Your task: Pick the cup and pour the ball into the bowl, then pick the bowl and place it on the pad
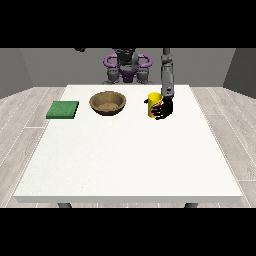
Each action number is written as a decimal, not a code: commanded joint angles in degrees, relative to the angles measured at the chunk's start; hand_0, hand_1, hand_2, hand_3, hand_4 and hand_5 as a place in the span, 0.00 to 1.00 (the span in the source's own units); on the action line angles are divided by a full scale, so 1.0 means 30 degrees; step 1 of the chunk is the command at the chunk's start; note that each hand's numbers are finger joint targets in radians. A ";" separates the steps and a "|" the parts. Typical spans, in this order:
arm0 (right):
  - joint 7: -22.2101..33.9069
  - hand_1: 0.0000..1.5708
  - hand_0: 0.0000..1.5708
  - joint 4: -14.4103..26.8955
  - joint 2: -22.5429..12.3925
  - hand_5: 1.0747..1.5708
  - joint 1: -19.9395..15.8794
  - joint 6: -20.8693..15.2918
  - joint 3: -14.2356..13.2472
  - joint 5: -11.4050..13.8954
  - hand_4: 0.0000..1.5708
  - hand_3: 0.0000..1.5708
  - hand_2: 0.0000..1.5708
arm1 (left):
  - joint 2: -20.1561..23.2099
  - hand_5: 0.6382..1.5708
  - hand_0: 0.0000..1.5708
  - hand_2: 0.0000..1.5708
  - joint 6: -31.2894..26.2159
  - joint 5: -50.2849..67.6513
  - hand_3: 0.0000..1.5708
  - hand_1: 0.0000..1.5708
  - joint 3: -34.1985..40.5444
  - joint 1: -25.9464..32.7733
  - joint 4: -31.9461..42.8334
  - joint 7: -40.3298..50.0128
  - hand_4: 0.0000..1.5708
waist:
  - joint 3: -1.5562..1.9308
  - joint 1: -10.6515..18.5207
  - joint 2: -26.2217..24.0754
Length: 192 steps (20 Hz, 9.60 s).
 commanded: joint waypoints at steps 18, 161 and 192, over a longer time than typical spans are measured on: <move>-0.1237 0.00 0.00 0.5335 -0.0886 0.98 0.0275 0.2190 -0.2575 -0.1832 0.18 0.00 0.00 | -0.1569 0.98 0.89 1.00 1.0431 -0.8727 1.00 0.89 -0.5892 -0.4928 0.0810 0.8939 0.67 | -0.0001 0.1115 -0.3368; -0.1717 1.00 1.00 2.1824 0.1396 0.78 -0.5262 -0.6178 0.2130 0.8186 0.80 1.00 1.00 | 1.2266 0.97 0.00 0.00 -0.9706 0.7528 0.00 0.00 0.3278 -0.8089 -0.2098 1.5179 0.00 | -0.0114 0.5256 -0.2564; -0.9684 1.00 1.00 2.9987 -0.7796 0.96 -0.7290 0.1954 -0.4367 0.5182 0.83 0.37 1.00 | 1.4103 0.96 0.00 0.00 -0.8725 0.8702 0.00 0.00 0.3692 -0.8481 -0.6612 1.5058 0.08 | 0.0024 0.5926 0.2873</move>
